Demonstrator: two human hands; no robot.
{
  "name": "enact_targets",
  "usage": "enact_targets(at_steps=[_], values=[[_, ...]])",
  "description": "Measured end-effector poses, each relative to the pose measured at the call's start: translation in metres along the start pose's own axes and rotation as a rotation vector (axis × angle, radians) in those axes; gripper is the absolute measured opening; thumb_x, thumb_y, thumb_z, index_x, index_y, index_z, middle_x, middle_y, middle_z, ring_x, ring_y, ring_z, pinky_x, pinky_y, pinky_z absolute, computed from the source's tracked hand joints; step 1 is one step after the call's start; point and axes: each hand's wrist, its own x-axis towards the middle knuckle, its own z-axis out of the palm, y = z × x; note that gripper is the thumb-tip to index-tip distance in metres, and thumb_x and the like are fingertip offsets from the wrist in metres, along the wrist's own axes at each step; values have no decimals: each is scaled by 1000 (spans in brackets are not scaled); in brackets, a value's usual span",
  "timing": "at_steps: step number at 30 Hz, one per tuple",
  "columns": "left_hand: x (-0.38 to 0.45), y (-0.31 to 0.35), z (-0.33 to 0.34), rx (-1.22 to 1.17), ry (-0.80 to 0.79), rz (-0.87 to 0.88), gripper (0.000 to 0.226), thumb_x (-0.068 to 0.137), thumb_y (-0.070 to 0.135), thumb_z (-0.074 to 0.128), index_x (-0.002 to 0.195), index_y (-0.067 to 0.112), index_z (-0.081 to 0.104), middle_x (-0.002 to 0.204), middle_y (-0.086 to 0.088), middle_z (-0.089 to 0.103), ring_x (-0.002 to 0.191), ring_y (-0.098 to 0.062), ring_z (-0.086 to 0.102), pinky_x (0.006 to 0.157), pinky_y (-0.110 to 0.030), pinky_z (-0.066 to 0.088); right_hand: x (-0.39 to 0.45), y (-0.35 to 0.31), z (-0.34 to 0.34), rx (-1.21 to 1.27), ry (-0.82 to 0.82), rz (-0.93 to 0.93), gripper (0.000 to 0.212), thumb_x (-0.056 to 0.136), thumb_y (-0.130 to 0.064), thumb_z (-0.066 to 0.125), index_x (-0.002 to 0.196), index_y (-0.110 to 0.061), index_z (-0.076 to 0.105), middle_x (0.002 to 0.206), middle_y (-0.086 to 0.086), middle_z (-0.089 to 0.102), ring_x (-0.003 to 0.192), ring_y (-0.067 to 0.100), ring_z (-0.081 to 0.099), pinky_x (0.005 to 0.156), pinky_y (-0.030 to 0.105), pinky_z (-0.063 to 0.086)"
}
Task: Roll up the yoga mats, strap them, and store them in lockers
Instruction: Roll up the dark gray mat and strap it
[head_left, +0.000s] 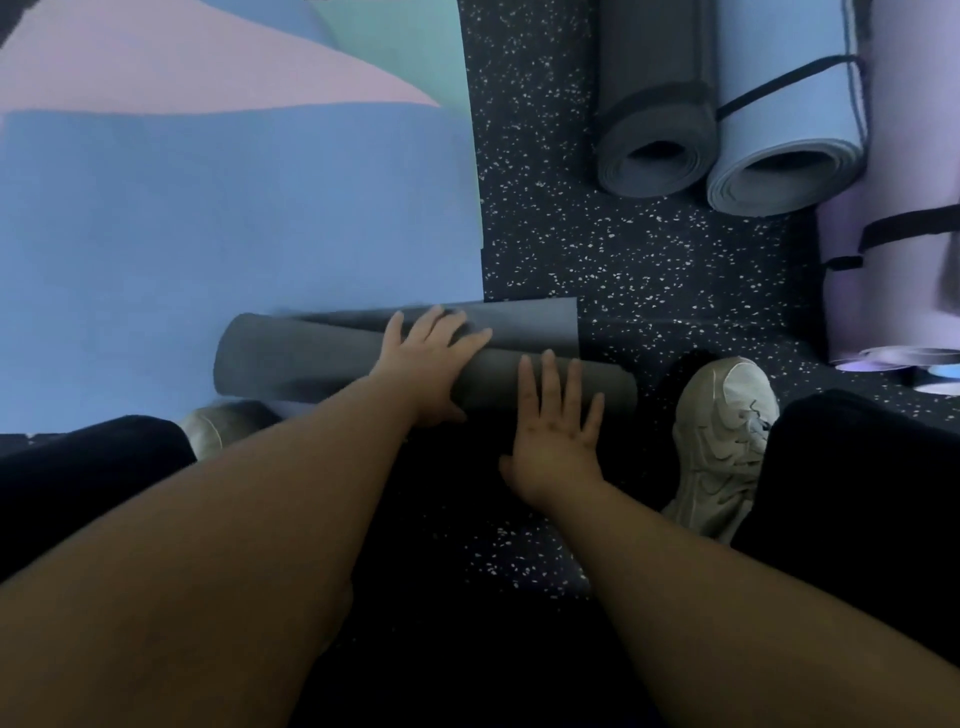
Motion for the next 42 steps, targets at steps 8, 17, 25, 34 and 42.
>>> enact_targets(at_steps=[8, 17, 25, 34, 42], values=[[-6, -9, 32, -29, 616, 3, 63, 81, 44, 56, 138, 20, 49, 143, -15, 46, 133, -31, 44, 105, -60, 29, 46, 8, -35, 9, -11, -3, 106, 82, -33, 65, 149, -31, -18, 158, -3, -21, 143, 27, -24, 111, 54, -15], [7, 27, 52, -41, 547, -58, 70, 85, 48, 38, 150, 25, 25, 157, -10, 23, 144, -27, 7, 110, -44, -18, 76, 14, -71, 42, -38, -33, 110, 76, -34, 73, 150, -37, -8, 159, -9, -13, 145, 24, -20, 116, 53, -5], [44, 17, -1, -32, 355, -105, 78, 85, 70, 16, 153, 33, 14, 160, -5, 15, 147, -29, 7, 113, -58, 0, 58, 56, -36, 11, 404, -126, 85, 86, -17, 58, 153, -27, 7, 161, -7, 1, 148, 19, -7, 116, 47, -4], [69, 7, -39, 94, 167, -29, 98, 84, 70, 48, 149, 36, -17, 159, -5, -19, 144, -34, -21, 111, -62, -8, 61, 59, -40, 22, 228, 92, 111, 82, -33, 66, 147, -27, -24, 155, -1, -29, 143, 26, -25, 115, 53, -5], [69, 30, -31, 194, 286, 104, 96, 89, 3, 49, 148, 41, -16, 159, -6, -18, 145, -33, -17, 111, -60, -9, 93, 66, -85, 119, 67, 107, 115, 79, -22, 71, 148, -33, -21, 157, -5, -24, 144, 20, -22, 117, 49, -8]])
